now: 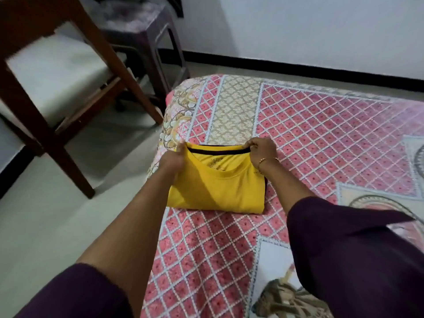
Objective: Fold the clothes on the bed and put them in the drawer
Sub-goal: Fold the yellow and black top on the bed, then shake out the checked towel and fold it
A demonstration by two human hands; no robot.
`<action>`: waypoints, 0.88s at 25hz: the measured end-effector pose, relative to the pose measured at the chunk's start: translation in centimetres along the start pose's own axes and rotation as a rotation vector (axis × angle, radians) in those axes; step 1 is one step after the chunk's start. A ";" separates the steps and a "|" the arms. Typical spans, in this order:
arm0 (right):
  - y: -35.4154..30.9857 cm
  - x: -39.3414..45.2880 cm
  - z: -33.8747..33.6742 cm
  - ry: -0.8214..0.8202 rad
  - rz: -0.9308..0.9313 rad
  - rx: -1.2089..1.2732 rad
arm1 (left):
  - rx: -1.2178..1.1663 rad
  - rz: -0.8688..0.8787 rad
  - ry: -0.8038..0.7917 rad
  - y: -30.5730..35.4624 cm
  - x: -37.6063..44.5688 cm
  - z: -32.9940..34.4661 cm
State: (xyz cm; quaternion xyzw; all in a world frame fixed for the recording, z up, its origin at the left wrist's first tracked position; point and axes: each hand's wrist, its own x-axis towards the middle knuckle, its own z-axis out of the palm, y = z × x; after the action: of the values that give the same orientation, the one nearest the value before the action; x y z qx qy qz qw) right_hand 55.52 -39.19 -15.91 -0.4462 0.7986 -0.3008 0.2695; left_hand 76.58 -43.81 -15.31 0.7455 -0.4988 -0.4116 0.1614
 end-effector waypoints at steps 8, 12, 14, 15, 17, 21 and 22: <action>2.4 1.9 4.7 -0.015 0.084 -0.279 | -0.059 0.107 0.126 -4.0 3.7 2.6; 2.0 1.6 4.6 -0.048 0.092 -0.293 | 0.159 0.101 0.275 -3.7 3.1 2.7; 2.1 1.0 4.3 -0.026 0.079 -0.257 | 0.264 0.145 0.382 -2.6 2.0 2.9; 2.2 0.5 4.2 -0.001 0.070 -0.243 | 0.279 0.215 0.419 -2.2 1.4 3.1; 2.1 -0.7 3.9 0.071 0.057 -0.227 | 0.278 0.422 0.440 -1.4 0.0 3.7; 1.9 -2.5 1.9 0.140 0.022 -0.248 | 0.323 0.719 0.318 0.2 -3.6 6.1; 2.1 -2.8 1.0 0.148 0.017 -0.259 | 0.330 0.779 0.289 0.8 -4.6 6.9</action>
State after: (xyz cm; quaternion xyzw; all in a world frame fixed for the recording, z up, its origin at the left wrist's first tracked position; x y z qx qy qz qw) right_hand 56.36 -36.05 -17.66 -0.4472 0.8521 -0.2252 0.1525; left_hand 70.03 -38.94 -16.92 0.5674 -0.7739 -0.1266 0.2512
